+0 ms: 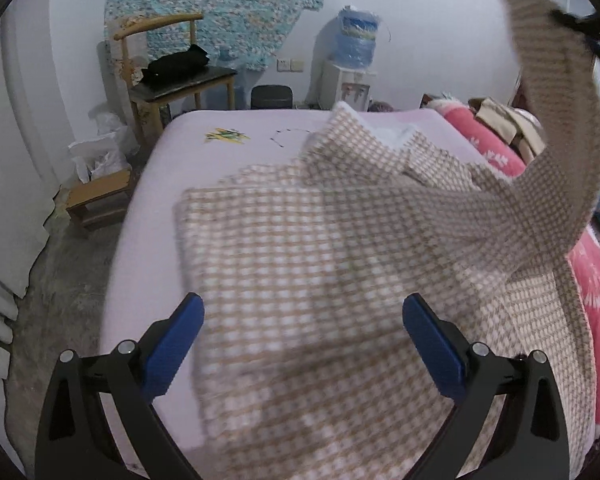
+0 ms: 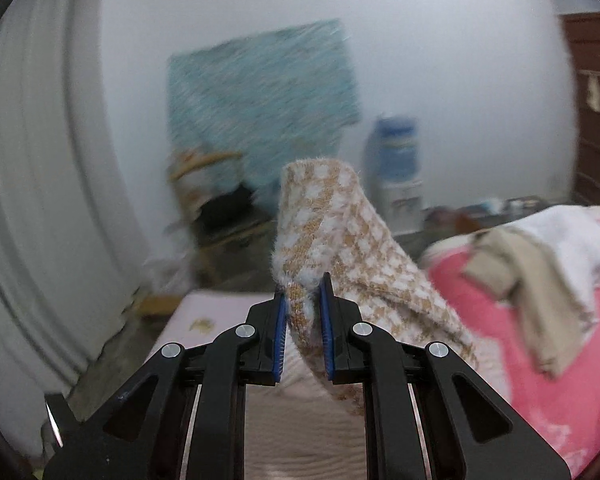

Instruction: Fold large clothes

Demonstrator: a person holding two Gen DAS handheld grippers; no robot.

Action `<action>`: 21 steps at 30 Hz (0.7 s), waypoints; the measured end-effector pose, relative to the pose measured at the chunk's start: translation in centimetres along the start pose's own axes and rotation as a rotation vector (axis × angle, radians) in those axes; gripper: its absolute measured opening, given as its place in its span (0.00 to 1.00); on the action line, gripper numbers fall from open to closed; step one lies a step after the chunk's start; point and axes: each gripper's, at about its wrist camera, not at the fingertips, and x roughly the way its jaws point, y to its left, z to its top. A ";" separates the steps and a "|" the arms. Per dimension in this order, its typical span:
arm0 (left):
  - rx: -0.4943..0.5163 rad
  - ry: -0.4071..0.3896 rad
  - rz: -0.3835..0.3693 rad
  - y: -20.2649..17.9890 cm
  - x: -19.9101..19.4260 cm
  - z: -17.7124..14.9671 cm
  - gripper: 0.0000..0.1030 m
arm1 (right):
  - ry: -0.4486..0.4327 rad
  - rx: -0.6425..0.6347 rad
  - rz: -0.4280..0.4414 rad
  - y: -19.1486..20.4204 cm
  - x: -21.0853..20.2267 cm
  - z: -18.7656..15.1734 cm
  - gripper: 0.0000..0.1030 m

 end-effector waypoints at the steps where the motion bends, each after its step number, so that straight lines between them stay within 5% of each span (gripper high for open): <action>1: -0.008 -0.009 -0.008 0.7 -0.5 -0.3 0.94 | 0.030 -0.022 0.022 1.6 1.0 -0.8 0.13; 7: -0.025 -0.032 -0.108 3.4 -2.4 -1.5 0.94 | 0.318 -0.171 0.170 7.7 7.8 -8.4 0.18; 10: -0.012 -0.044 -0.165 3.5 -2.7 -1.7 0.95 | 0.446 -0.155 0.237 7.6 9.9 -11.6 0.48; 15: -0.014 -0.065 -0.252 2.7 -2.5 -0.7 0.94 | 0.405 -0.035 0.267 3.8 7.8 -11.1 0.63; 21: -0.077 -0.025 -0.290 1.2 0.7 2.8 0.82 | 0.304 0.146 0.061 -8.3 5.3 -9.2 0.63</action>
